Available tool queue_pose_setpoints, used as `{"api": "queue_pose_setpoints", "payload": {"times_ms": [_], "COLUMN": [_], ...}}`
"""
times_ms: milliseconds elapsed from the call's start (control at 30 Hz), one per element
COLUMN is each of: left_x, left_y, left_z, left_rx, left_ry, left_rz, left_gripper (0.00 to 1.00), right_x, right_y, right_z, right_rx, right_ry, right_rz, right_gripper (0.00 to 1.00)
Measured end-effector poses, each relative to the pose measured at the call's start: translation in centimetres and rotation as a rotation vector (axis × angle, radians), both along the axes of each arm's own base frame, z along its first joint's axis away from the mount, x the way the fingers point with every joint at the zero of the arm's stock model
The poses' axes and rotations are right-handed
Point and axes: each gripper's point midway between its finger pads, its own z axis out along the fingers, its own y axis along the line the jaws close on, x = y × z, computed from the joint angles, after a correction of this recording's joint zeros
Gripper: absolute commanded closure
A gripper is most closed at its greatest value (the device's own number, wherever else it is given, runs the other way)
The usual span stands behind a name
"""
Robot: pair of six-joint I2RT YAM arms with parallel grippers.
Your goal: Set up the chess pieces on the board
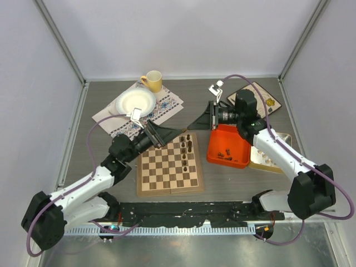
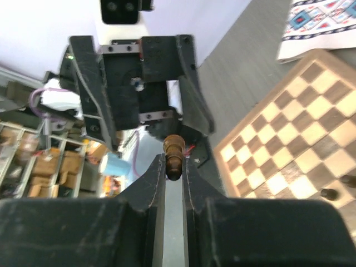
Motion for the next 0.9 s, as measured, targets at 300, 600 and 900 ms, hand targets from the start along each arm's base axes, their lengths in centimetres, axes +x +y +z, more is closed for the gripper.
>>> {"api": "queue_pose_setpoints", "payload": {"times_ms": [300, 600, 900], "left_x": [1.6, 3.6, 1.7], "left_y": [6.7, 14.7, 18.5], "left_z": [-1.0, -7.4, -12.1], "left_rx": [0.418, 1.088, 1.296], "left_ry": [-0.051, 0.011, 0.009], "left_rz": [0.204, 0.343, 0.354], "left_gripper": [0.00, 0.00, 0.00], "right_x": [2.0, -1.5, -2.8], "right_y": [-2.9, -3.1, -3.3], "right_z": [-3.9, -12.5, -17.2], "right_rx": [-0.305, -0.653, -0.821], "right_ry": [-0.301, -0.586, -0.725], "right_rz": [-0.101, 0.123, 0.303], "right_gripper": [0.99, 0.99, 0.98]}}
